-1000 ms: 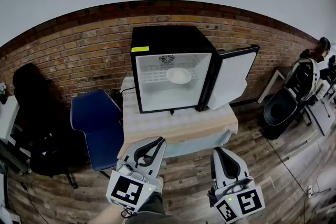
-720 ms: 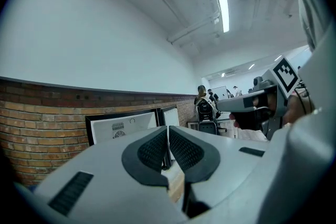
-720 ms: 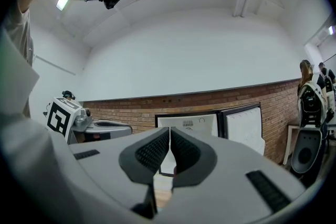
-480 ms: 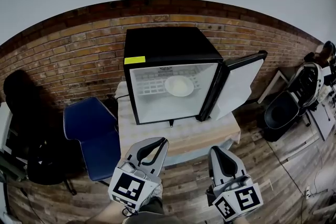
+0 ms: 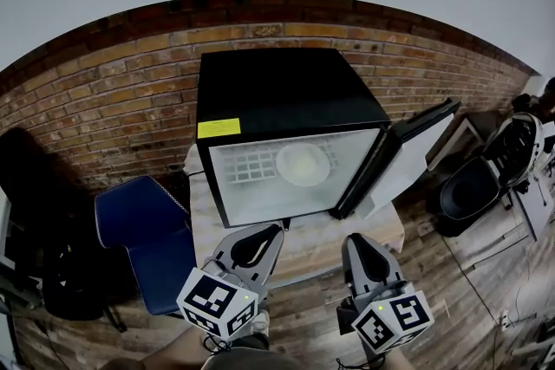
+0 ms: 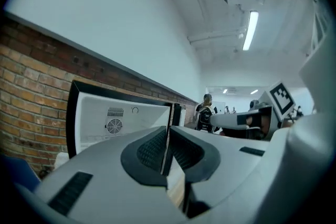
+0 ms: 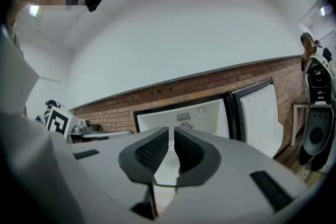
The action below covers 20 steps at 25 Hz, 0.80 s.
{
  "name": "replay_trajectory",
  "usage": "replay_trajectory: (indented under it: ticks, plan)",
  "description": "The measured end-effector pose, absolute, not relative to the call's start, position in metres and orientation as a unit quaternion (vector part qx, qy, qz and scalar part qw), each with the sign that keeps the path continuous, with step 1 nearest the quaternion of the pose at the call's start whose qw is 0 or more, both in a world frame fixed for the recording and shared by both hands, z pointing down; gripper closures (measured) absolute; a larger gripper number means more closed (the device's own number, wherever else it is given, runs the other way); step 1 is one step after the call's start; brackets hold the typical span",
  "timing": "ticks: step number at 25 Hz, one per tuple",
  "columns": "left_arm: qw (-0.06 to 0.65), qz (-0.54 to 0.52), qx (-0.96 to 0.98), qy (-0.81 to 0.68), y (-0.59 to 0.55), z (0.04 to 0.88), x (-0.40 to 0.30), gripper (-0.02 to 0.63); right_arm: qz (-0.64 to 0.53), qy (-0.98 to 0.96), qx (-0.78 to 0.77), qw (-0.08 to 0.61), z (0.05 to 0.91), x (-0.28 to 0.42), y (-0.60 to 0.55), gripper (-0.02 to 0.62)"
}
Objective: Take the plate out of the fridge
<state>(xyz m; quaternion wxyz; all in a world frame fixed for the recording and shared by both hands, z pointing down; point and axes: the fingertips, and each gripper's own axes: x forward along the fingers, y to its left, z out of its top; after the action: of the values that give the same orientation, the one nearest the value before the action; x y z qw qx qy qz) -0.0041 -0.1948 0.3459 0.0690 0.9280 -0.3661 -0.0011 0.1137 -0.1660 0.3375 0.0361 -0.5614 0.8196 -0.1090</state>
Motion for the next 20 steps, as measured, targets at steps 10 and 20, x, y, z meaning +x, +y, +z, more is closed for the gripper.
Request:
replay_trajectory:
  ticks: [10,20]
  plan:
    - [0.186,-0.069,0.921,-0.337,-0.268,0.363,-0.008,0.508,-0.179,0.804,-0.561,0.075,0.352,0.113,-0.248,0.498]
    - [0.333,-0.122,0.880,-0.315,-0.306,0.397,0.007,0.456,-0.278,0.779,-0.551,0.108,0.384,0.131,-0.300,0.460]
